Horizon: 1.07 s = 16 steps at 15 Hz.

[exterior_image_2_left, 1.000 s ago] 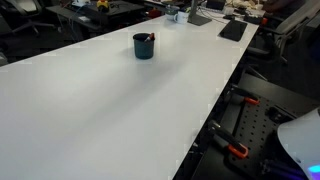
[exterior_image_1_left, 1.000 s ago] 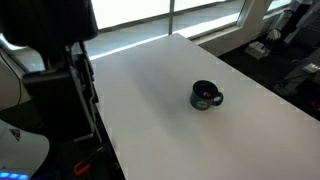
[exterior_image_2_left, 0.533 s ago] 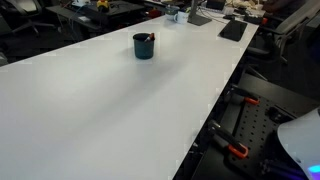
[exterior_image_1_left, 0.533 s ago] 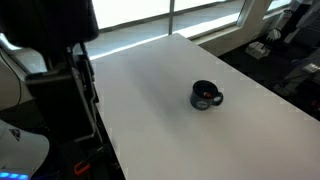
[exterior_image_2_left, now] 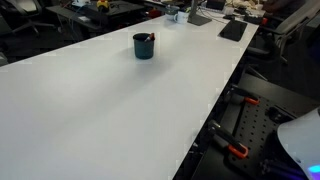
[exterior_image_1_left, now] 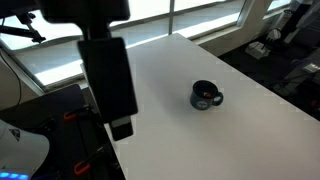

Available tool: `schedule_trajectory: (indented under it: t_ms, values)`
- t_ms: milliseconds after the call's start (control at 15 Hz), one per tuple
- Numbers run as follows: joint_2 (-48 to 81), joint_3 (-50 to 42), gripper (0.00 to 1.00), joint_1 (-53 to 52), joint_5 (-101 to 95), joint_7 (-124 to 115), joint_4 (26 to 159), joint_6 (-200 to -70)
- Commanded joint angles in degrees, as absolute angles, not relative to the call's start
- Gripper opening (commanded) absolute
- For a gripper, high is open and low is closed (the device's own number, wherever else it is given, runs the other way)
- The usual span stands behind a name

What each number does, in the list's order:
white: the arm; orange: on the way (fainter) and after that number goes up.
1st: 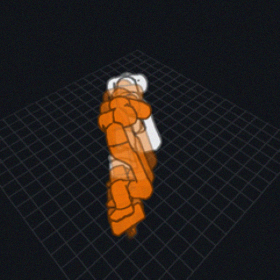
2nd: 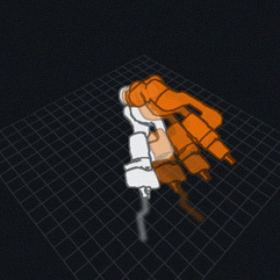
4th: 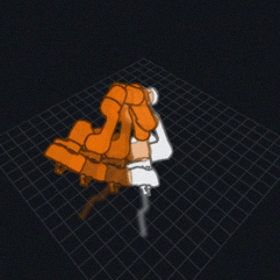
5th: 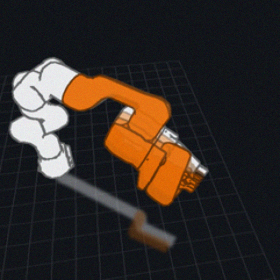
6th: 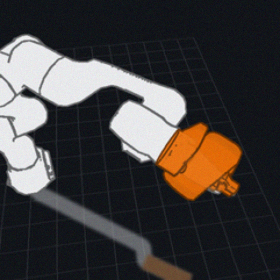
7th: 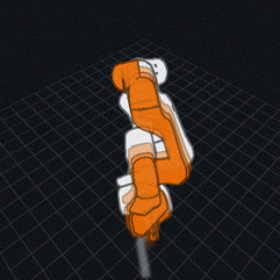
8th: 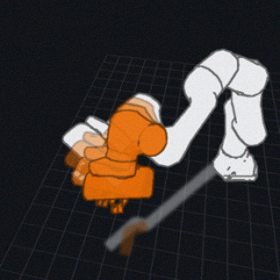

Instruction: Put the red marker on the counter.

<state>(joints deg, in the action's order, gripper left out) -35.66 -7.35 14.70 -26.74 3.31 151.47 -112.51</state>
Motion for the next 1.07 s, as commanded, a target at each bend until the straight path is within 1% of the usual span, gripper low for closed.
schedule_trajectory:
  t_ms: [0, 200, 333, 467, 533, 600, 733, 1000]
  values:
    - [-27.3, -7.1, 1.00, 13.6, -29.8, 5.8, 141.8, -111.0]
    - [-22.1, -6.3, 1.00, 13.1, -33.6, 7.8, 132.7, -110.0]
    - [-18.9, -4.3, 1.00, 13.6, -40.1, 1.9, 126.7, -110.7]
    - [-17.0, -3.1, 1.00, 13.1, -46.3, -2.7, 123.2, -110.6]
    - [-16.6, -2.4, 1.00, 12.9, -50.1, -4.9, 123.2, -110.7]
    - [-18.9, -5.1, 1.00, 11.7, -46.1, -1.1, 125.7, -111.9]
    - [-17.4, -4.4, 1.00, 11.3, -49.0, -3.6, 124.3, -111.8]
    - [-17.1, -5.2, 1.00, 11.0, -48.2, -3.3, 124.6, -113.5]
